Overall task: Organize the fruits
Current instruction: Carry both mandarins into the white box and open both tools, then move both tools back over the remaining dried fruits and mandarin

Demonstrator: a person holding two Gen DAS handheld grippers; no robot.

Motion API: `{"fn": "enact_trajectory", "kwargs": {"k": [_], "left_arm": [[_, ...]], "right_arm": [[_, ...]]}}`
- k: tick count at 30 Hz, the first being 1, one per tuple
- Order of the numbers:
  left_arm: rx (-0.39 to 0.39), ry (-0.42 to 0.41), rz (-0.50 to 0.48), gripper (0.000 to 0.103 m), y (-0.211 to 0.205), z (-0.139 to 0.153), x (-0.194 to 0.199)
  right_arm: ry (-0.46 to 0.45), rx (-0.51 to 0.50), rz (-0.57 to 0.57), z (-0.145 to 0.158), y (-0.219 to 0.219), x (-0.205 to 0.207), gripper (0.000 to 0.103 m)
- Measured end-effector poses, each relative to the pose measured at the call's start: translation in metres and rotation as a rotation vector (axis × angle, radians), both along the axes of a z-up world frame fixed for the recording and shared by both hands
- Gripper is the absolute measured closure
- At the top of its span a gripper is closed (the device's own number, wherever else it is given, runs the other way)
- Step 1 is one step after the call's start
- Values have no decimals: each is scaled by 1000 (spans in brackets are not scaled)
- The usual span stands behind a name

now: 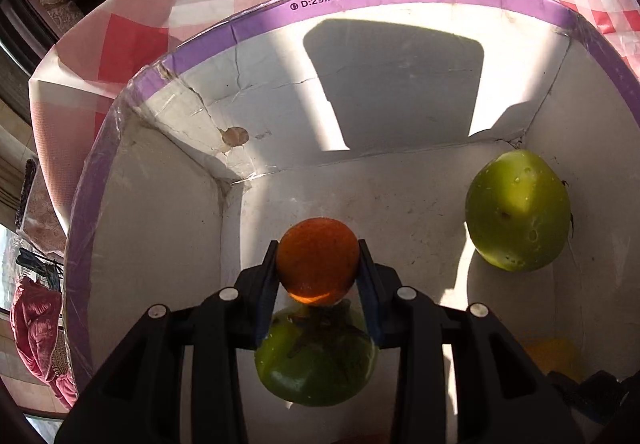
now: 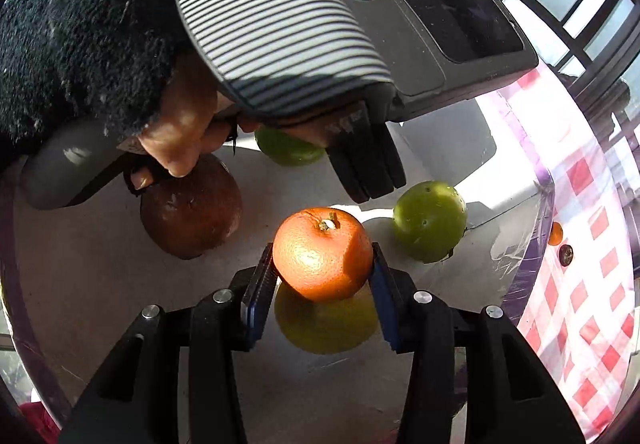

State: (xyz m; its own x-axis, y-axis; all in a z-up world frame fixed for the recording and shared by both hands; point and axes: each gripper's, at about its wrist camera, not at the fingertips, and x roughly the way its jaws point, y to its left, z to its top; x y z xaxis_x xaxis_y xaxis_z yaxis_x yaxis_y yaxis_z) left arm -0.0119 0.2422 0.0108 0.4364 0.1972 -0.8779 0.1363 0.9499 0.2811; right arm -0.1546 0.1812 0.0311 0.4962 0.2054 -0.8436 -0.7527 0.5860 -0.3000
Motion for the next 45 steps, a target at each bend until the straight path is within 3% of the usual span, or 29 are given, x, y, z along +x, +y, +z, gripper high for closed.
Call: {"fn": "enact_trajectory", "kwargs": {"k": [4, 8, 9, 12, 15, 19, 21, 24, 27, 29, 32, 36, 40, 42, 45], "left_arm": [[20, 23, 1, 65, 2, -7, -1], [20, 43, 16, 61, 8, -12, -3], [27, 47, 23, 56, 9, -13, -3], [12, 16, 37, 16, 13, -6, -5], [18, -55, 52, 8, 15, 9, -9], [131, -306, 159, 8, 15, 54, -27], [237, -506, 218, 5, 5, 91, -43], [302, -779, 244, 1, -28, 149, -68], [222, -926, 222, 1, -65, 198, -85], [109, -991, 219, 1, -86, 232, -103], [-77, -1064, 178, 1, -121, 252, -123], [-300, -1016, 106, 1, -175, 241, -125], [-459, -863, 62, 1, -226, 179, -91], [-478, -737, 50, 1, -248, 137, -59], [-432, -547, 76, 1, -263, 70, -12]], "right_arm": [[15, -50, 49, -3, 5, -2, 59], [-20, -93, 63, -3, 9, -7, 48], [-27, -91, 63, -1, 8, -8, 43], [-51, -65, 58, 5, 6, -10, 29], [-138, -22, 42, 15, -4, -17, 23], [-313, 172, 37, 46, -43, -42, 21], [-412, 327, 28, 68, -75, -52, 14], [-535, 526, -46, 94, -129, -60, 14], [-593, 684, -177, 109, -187, -44, 11], [-591, 769, -287, 111, -226, -30, 11], [-549, 851, -478, 98, -287, -10, 11], [-385, 862, -750, 57, -359, 35, 10], [-257, 830, -926, 5, -401, 56, 9], [-206, 823, -974, -15, -415, 62, 9], [-173, 798, -996, -30, -426, 72, 9]]}}
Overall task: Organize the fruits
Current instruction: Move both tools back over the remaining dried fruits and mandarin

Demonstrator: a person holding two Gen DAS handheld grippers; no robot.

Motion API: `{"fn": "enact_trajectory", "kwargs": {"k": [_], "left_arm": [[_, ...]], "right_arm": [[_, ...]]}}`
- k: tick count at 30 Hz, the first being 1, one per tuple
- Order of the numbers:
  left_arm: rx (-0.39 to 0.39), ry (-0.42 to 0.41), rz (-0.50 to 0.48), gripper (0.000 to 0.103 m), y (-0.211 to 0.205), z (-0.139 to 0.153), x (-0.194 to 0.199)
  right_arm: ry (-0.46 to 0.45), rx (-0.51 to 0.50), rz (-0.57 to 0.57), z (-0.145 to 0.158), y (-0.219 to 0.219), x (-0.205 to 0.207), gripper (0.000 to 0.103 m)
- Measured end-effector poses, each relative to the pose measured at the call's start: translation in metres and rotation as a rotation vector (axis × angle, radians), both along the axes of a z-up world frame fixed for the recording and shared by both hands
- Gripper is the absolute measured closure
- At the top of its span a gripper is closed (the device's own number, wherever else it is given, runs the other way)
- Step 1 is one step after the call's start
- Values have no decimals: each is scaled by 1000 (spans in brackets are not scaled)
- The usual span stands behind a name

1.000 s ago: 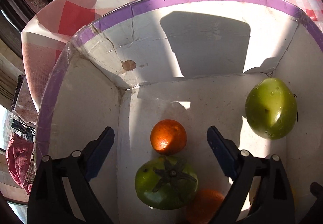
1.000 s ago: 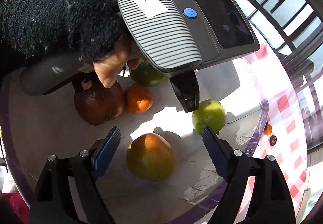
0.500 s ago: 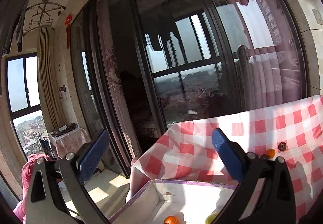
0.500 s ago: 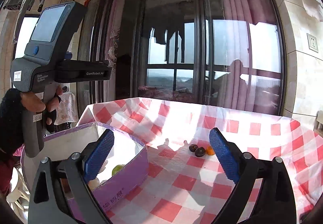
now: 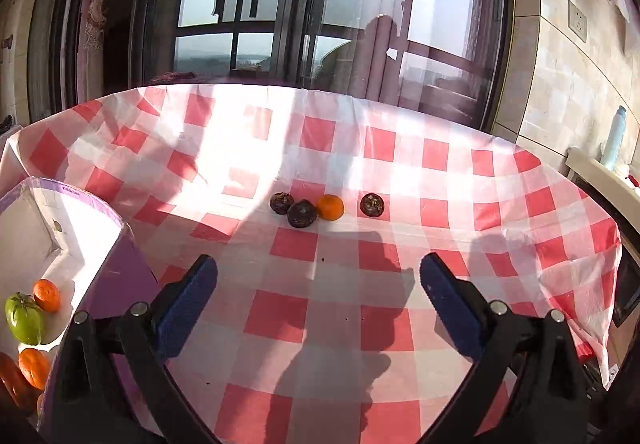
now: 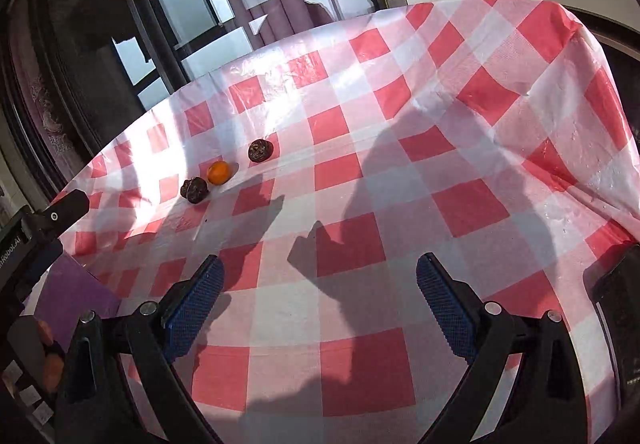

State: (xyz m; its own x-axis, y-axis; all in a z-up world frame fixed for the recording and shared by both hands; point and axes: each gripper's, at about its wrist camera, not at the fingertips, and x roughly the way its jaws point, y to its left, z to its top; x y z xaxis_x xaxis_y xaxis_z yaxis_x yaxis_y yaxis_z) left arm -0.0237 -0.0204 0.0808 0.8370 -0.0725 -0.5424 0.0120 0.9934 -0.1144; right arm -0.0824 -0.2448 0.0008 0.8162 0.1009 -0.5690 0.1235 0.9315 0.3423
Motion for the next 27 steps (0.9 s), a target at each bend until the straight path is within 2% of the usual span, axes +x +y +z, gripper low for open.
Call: {"fn": "enact_trajectory", "kwargs": {"k": [2, 4, 6, 8, 11, 14, 19, 22, 27], "left_arm": [[-16, 71, 25, 1, 4, -35, 22], [-31, 114, 49, 1, 10, -58, 36], [-37, 138, 78, 2, 23, -75, 44], [-101, 204, 76, 2, 33, -85, 56], [-166, 198, 105, 2, 50, -85, 60], [-216, 239, 60, 2, 54, -90, 67], [-211, 204, 32, 2, 51, -89, 62], [-227, 199, 66, 2, 55, -89, 61], [-271, 179, 74, 2, 60, -89, 59]], "right_arm": [[20, -10, 2, -4, 0, 6, 9], [37, -18, 10, -8, 1, 17, 9], [53, -29, 20, -10, 2, 30, 9], [70, -53, 39, -12, 7, 47, 9], [91, -109, 69, -14, 21, 75, 9], [118, -134, 111, -19, 34, 104, 9], [131, -120, 168, -20, 44, 143, 9], [142, -121, 219, -21, 53, 162, 10], [160, -130, 288, -23, 67, 185, 17]]}}
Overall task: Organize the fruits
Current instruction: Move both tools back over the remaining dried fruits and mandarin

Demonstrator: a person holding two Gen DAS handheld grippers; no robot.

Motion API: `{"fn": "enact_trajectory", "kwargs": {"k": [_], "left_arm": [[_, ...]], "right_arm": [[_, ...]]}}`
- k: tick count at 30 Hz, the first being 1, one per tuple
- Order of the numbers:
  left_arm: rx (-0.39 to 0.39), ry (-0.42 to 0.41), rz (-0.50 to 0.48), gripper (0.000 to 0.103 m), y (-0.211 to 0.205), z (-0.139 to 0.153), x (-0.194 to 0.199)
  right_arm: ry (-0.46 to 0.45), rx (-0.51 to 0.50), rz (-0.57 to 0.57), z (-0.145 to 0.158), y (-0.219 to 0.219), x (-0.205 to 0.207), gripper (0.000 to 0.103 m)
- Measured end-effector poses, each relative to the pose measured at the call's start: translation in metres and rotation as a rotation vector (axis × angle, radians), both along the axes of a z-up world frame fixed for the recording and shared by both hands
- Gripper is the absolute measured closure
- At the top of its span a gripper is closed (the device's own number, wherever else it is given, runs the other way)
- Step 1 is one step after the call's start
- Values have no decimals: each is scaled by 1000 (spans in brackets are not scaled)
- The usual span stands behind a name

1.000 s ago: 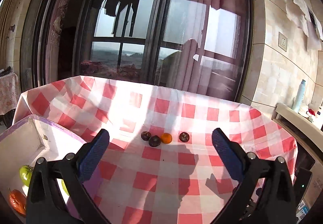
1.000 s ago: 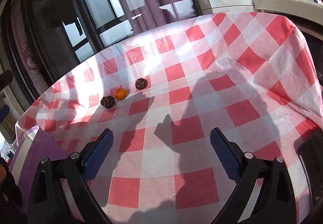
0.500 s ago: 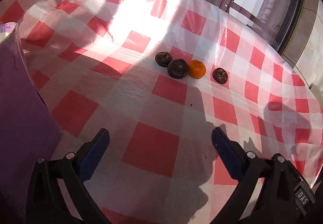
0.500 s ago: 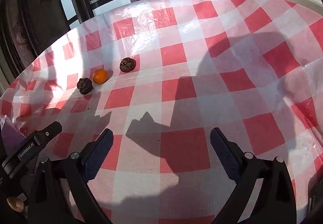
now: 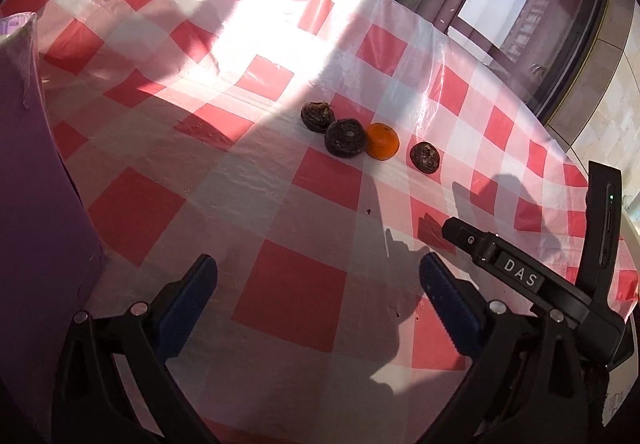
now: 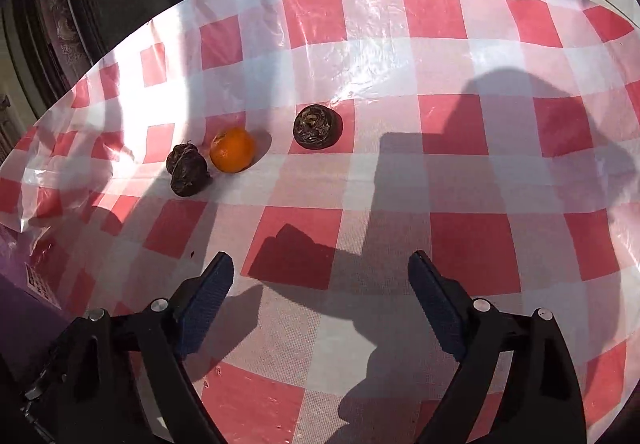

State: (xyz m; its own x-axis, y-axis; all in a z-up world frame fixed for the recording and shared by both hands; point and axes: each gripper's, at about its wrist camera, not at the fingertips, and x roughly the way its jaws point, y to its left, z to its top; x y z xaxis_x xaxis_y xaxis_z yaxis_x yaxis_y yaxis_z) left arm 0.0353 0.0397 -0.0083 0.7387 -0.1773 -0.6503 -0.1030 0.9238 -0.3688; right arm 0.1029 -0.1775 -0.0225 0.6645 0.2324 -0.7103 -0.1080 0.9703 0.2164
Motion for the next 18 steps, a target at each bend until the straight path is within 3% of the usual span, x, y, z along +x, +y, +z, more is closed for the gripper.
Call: {"fn": "enact_trajectory", "kwargs": {"k": [7, 9, 13, 15, 18], "left_arm": [[-13, -10, 13, 2, 2, -1, 0], [-21, -17, 23, 2, 4, -1, -2], [-28, -23, 28, 2, 4, -1, -3], [-29, -25, 30, 2, 4, -1, -3], [-37, -32, 35, 2, 5, -1, -3]], "right_arm": [[-1, 22, 16, 1, 1, 30, 23], [-16, -2, 33, 4, 9, 39, 28], [-14, -4, -23, 5, 8, 69, 31], [13, -34, -11, 2, 15, 85, 38], [23, -108, 7, 1, 30, 105, 40]]}}
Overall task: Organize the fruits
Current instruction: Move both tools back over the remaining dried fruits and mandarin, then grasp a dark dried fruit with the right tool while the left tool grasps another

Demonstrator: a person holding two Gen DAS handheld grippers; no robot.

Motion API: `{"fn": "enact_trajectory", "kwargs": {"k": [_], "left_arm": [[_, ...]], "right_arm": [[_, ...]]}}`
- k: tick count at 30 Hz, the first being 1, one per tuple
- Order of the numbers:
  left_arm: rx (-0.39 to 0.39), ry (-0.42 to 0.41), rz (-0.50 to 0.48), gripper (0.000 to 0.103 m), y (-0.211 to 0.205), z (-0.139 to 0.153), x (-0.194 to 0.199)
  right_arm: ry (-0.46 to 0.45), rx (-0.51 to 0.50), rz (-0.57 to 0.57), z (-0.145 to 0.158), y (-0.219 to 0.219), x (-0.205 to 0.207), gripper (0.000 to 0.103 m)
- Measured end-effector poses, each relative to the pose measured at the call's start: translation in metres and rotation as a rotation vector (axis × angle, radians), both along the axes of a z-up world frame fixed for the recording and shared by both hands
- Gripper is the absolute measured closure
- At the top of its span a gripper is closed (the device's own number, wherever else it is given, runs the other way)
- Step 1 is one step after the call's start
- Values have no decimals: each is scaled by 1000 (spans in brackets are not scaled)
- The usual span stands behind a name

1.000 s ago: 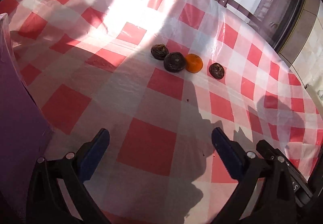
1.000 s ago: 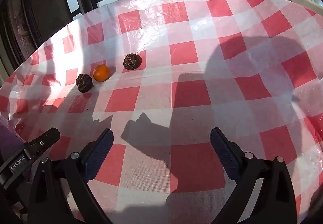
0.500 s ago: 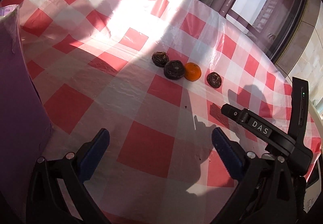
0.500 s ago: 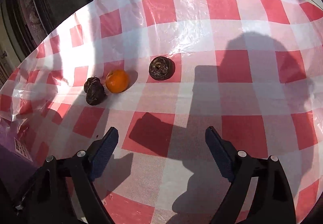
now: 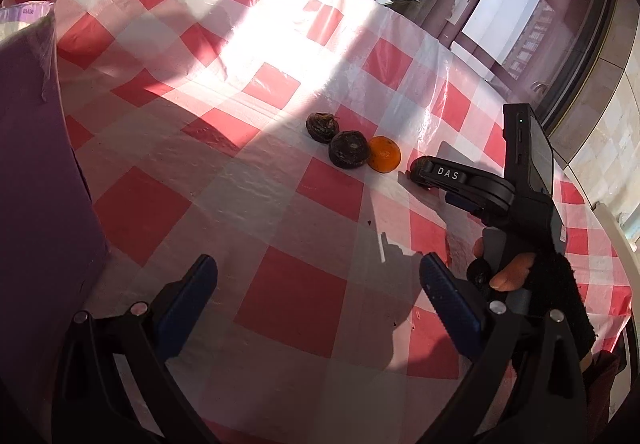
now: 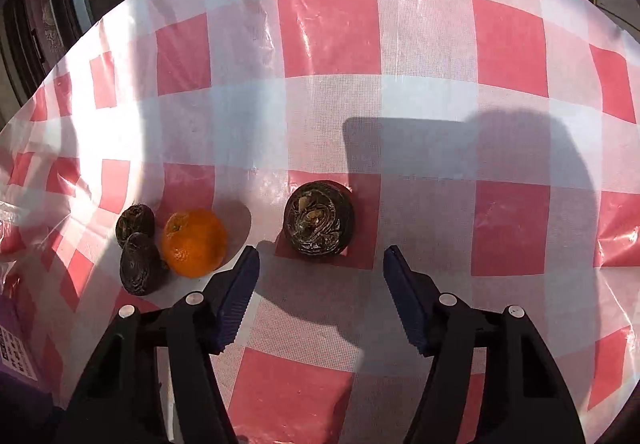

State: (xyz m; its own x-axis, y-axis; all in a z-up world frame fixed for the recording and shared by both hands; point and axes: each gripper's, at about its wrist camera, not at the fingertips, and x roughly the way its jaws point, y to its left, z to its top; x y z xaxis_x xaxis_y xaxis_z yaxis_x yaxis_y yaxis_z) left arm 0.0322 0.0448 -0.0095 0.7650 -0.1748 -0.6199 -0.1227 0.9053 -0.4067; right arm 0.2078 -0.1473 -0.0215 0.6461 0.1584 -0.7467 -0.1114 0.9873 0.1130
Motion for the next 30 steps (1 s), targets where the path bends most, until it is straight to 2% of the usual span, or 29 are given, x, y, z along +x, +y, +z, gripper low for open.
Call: {"fn": "enact_trajectory", "kwargs": {"k": [4, 5, 6, 7, 10, 16, 19, 21, 23, 26, 30], "left_arm": [[-5, -2, 1, 2, 1, 1, 0], [-6, -1, 1, 2, 1, 1, 0], [-7, -1, 2, 2, 1, 1, 0], [-7, 0, 3, 2, 2, 0, 0], [-9, -1, 3, 2, 2, 1, 0], [-9, -2, 0, 2, 1, 0, 0], [-8, 8, -17, 2, -1, 0, 2], [-12, 40, -56, 2, -4, -2, 7], [3, 81, -61, 2, -7, -4, 12], [71, 127, -26, 2, -16, -5, 27], [139, 176, -5, 4, -30, -7, 71]], "right_arm": [[16, -86, 11, -2, 19, 23, 41], [8, -106, 13, -2, 22, 24, 46], [-1, -128, 5, 0, 23, 23, 64], [13, -124, -1, 1, 21, 21, 64], [28, -17, -28, 2, 0, -8, 64], [-63, 224, -105, 1, -63, -99, 64], [-99, 335, -144, -2, -85, -119, 64], [-107, 420, -133, -7, -95, -119, 64], [-90, 427, -160, -10, -100, -115, 64], [-86, 434, -143, -9, -96, -110, 64], [-86, 442, -133, -8, -94, -111, 64]]}}
